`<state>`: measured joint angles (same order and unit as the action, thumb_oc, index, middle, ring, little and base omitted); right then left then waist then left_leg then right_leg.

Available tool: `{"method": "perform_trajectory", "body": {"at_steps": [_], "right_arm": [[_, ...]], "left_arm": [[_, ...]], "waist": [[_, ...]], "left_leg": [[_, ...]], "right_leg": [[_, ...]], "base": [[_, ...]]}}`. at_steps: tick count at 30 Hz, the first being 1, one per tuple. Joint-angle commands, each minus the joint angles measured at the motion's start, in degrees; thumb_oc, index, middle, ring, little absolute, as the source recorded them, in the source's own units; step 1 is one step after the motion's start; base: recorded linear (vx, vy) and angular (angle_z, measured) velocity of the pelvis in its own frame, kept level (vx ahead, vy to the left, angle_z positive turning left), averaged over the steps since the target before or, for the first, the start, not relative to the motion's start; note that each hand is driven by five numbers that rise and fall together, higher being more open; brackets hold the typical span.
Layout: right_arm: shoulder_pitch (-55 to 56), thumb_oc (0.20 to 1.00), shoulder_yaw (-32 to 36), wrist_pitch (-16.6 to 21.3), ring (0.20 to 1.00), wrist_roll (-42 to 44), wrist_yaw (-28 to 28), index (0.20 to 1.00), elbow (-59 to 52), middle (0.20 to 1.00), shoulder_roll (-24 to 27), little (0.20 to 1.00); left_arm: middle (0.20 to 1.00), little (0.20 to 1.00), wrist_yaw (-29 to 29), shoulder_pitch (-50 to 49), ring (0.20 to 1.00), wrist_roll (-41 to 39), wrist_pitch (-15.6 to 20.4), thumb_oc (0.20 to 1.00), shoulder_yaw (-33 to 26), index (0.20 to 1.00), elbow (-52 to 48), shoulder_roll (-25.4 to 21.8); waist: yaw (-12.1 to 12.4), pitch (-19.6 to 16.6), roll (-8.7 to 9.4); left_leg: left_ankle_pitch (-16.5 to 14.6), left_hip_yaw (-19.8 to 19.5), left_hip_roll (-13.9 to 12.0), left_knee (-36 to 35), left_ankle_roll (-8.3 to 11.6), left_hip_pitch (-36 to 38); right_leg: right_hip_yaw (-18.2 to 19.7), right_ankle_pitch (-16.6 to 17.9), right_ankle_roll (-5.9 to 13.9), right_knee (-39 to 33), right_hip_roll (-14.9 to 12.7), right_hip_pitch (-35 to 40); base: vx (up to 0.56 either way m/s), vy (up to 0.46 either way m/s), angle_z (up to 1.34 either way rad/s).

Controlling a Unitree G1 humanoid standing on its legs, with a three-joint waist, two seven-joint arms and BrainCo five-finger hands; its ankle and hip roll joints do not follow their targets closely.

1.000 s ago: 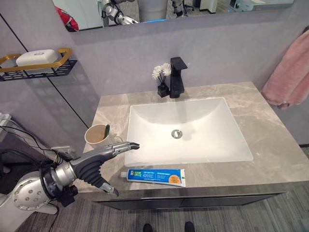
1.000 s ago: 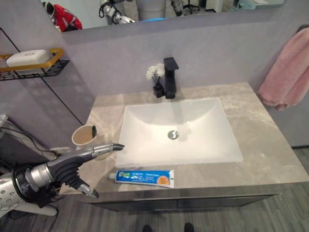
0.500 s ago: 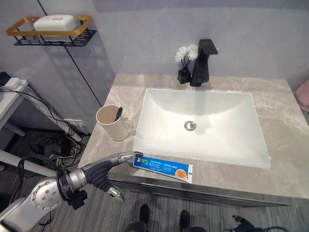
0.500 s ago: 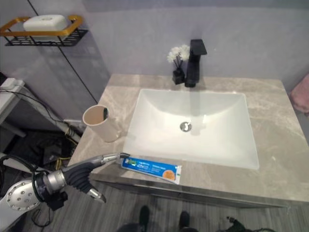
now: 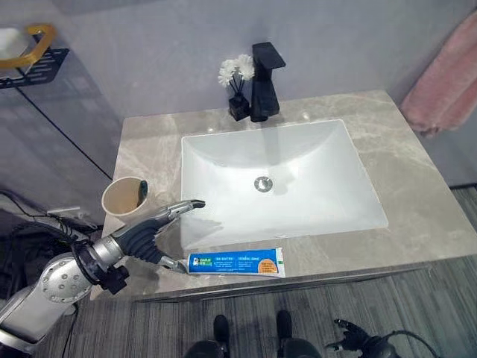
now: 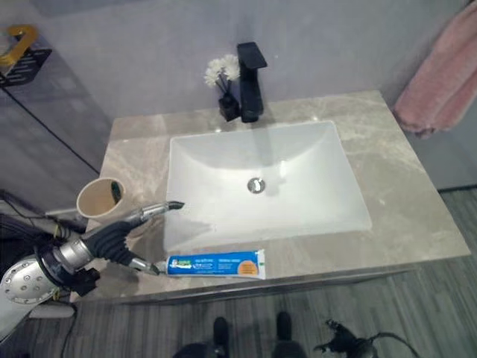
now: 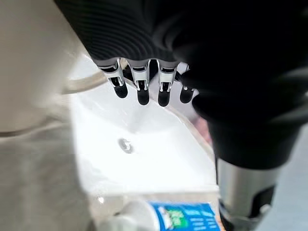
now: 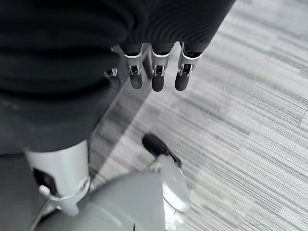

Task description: Put brush and paste in cup on sink, flatten towel.

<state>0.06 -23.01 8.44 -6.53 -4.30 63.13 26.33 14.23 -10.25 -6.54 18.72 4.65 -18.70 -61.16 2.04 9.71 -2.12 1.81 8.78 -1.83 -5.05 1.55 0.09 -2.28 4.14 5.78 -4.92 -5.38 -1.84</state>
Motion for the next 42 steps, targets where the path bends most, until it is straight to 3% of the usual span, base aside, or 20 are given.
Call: {"method": "perform_trajectory", "body": {"at_steps": [1,9,21,27,29,32,34,37,42], "right_arm": [[-1.0,1.000,-1.8,0.9,1.000,-1.2,-0.7,1.000,1.2,1.000,0.2,1.000],[2.0,1.000,2.2,0.7,1.000,1.9,-0.3,1.000,2.1,1.000,1.5,1.000],[0.4,1.000,-0.2,0.5,1.000,0.4,-0.6,1.000,1.3,1.000,1.9,1.000],[-3.4,1.000,-0.7,0.1,1.000,0.8,1.2,1.000,2.0,1.000,3.0,1.000],[-3.5,1.000,-0.5,0.2,1.000,0.8,1.2,1.000,2.1,1.000,3.0,1.000],[-3.9,1.000,2.0,-0.2,1.000,3.1,2.0,1.000,2.4,1.000,3.6,1.000],[-2.7,1.000,2.7,-0.4,1.000,2.8,2.3,1.000,3.1,1.000,3.6,1.000],[-1.6,1.000,2.7,-0.9,1.000,1.5,1.9,1.000,4.2,1.000,3.1,1.000],[-0.1,1.000,3.3,-0.8,1.000,1.2,1.7,1.000,4.7,1.000,1.5,1.000]], "left_arm": [[1.000,1.000,-1.3,-1.8,1.000,1.1,2.4,1.000,-2.2,1.000,-1.1,0.1],[1.000,1.000,-0.3,-5.4,1.000,0.4,1.0,1.000,-4.6,1.000,-2.5,0.8],[1.000,1.000,1.6,-11.5,1.000,-3.4,-0.4,1.000,-9.5,1.000,-7.9,-1.2],[1.000,1.000,0.8,-8.9,1.000,-4.9,-0.9,1.000,-7.1,1.000,-6.5,-0.7],[1.000,1.000,0.8,-8.3,1.000,-4.8,-0.9,1.000,-6.6,1.000,-6.3,-0.7],[1.000,1.000,0.5,-6.0,1.000,-4.7,-0.7,1.000,-5.5,1.000,-5.7,-0.1],[1.000,1.000,0.7,-4.3,1.000,-4.8,-0.2,1.000,-4.8,1.000,-6.0,0.5],[1.000,1.000,0.5,-3.2,1.000,-4.5,0.2,1.000,-3.9,1.000,-4.8,1.0],[1.000,1.000,-0.2,-2.6,1.000,-3.2,1.1,1.000,-3.7,1.000,-4.8,0.6]], "waist": [[-0.2,-5.4,3.15],[-0.6,-5.6,3.58],[0.4,-5.4,2.18],[1.5,-3.4,1.77],[1.2,-3.7,1.69],[0.3,-3.7,2.68],[-1.1,-4.9,3.03],[-2.1,-5.1,1.81],[-3.4,-4.0,1.73]], "left_leg": [[-3.2,-5.0,1.6,3.0,-0.83,-1.1],[-0.8,-6.5,-1.0,0.4,1.15,0.7],[1.1,-9.8,-2.0,0.5,1.95,0.9],[6.7,-14.0,-1.9,0.0,4.39,-5.6],[7.0,-14.4,-1.8,0.0,4.39,-6.2],[3.5,-12.4,0.7,2.2,2.65,-5.8],[-3.0,-9.4,2.0,5.1,1.44,-2.9],[-3.6,-9.4,2.6,2.5,0.48,-0.2],[-3.4,-6.7,4.6,0.6,-1.41,0.2]], "right_leg": [[1.1,0.9,2.24,3.5,-1.3,-1.3],[-0.9,-0.4,1.15,2.2,0.2,0.9],[-3.2,-3.3,-0.66,4.9,1.4,2.4],[-7.5,-1.9,-1.28,2.8,1.7,0.8],[-8.0,-1.8,-1.25,2.7,1.6,0.5],[-8.8,0.4,-0.65,2.6,-0.3,-2.5],[-9.0,1.7,-0.29,1.4,-1.2,-3.9],[-7.6,2.2,0.39,1.9,-0.5,-4.3],[-4.1,6.2,2.24,2.2,-2.2,-7.0]], "base": [[0.11,-0.135,-0.02],[0.01,-0.108,0.03],[-0.03,-0.059,0.18],[-0.13,-0.071,0.31],[-0.10,-0.004,0.66],[-0.17,0.025,0.31],[-0.14,0.071,0.12],[-0.06,0.149,-0.01],[-0.09,0.213,-0.22]]}}
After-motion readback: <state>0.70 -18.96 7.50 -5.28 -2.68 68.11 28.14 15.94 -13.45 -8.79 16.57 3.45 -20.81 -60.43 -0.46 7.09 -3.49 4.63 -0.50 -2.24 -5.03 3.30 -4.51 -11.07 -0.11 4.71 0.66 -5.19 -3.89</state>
